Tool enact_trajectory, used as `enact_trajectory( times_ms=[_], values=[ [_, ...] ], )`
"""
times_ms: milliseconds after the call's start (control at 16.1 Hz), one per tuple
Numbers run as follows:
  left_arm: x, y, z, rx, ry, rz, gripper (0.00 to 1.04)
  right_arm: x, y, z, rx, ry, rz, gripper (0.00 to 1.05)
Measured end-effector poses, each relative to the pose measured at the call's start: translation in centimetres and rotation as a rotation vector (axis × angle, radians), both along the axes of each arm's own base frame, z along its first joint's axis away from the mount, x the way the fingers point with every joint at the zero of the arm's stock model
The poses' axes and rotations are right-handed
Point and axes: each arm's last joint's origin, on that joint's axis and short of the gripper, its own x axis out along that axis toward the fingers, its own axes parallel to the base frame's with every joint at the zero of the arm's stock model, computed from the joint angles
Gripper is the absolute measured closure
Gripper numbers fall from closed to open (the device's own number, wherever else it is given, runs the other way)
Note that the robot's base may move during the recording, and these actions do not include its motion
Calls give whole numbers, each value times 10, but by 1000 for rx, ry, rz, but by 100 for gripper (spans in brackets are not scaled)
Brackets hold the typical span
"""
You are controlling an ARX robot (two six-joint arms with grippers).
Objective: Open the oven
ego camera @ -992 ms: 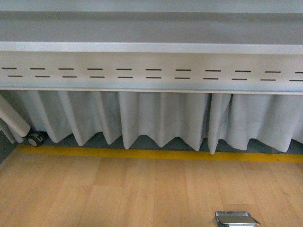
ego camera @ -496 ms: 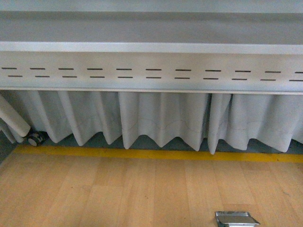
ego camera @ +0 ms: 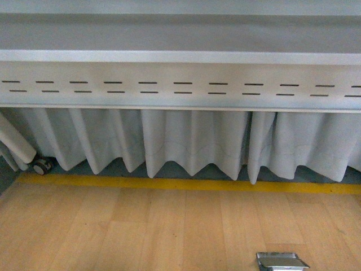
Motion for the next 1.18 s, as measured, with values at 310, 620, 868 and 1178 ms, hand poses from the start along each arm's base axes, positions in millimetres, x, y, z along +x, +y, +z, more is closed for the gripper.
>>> enact_trajectory(
  times_ms=[310,620,868,1178],
  values=[
    [0,0,0,0,0,0,7,0,0,0,0,0,0,6],
    [0,0,0,0,1,3,7,0,0,0,0,2,-1,6],
    [0,0,0,1,1,-1,7,0,0,0,0,0,-1,6],
    [0,0,0,3,1,0,7,0,0,0,0,1,-1,6]
  ],
)
